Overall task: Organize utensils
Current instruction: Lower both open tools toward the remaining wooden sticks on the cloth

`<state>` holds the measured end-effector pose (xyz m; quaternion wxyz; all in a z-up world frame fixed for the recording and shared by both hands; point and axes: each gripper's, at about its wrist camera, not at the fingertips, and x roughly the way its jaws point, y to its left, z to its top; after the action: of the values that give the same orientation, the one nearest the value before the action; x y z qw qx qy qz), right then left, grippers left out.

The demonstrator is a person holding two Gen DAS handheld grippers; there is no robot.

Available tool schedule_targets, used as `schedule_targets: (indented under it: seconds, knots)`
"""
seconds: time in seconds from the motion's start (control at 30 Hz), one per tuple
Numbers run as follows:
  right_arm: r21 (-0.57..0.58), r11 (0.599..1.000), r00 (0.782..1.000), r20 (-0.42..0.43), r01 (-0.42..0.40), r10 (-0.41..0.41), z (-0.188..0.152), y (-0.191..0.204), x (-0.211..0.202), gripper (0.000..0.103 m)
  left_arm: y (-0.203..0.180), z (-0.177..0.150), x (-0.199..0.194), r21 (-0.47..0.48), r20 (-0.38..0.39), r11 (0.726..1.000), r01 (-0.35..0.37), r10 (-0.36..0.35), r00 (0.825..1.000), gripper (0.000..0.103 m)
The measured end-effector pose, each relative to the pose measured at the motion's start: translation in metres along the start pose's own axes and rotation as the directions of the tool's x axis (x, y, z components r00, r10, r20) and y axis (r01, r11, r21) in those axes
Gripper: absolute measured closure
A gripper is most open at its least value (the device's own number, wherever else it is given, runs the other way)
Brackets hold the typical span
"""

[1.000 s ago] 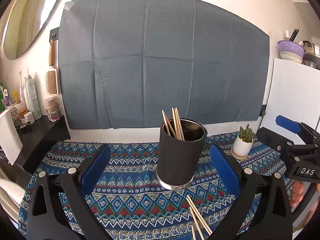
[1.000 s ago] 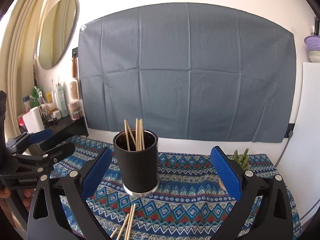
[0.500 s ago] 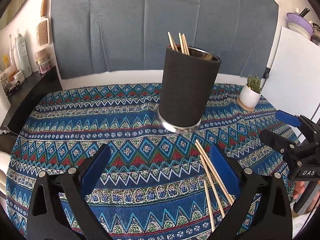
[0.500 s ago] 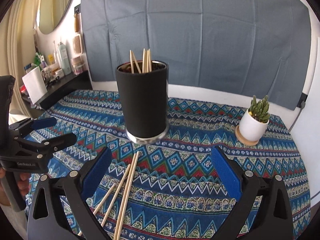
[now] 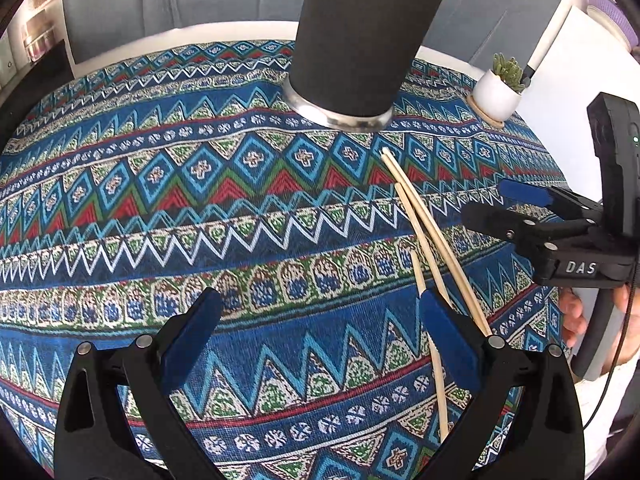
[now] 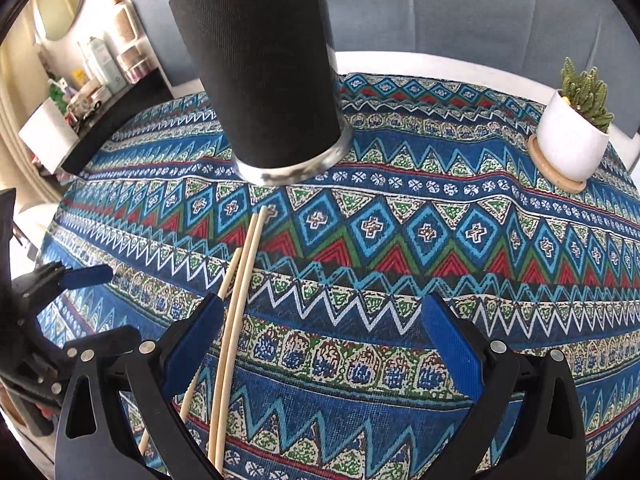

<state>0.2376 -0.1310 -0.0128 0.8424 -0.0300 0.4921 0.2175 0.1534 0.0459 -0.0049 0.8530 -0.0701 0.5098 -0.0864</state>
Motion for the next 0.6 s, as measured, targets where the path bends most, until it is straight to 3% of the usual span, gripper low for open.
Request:
schedule_targets:
  seconds: [0.3,0.6]
  knots:
    - [-0.081,0.995,0.998,-0.019,0.061,-0.063,-0.004,0.017,0.017,0.008,-0.027,-0.016,0.003,0.097,0.015,0.995,-0.034,0.033,0.999,0.006]
    - [-0.092,0.994,0.998,0.012,0.057,-0.056,-0.009,0.014,0.017,0.008,-0.043,-0.025,0.011,0.198,0.074,0.97,-0.139,0.127,0.989,0.005]
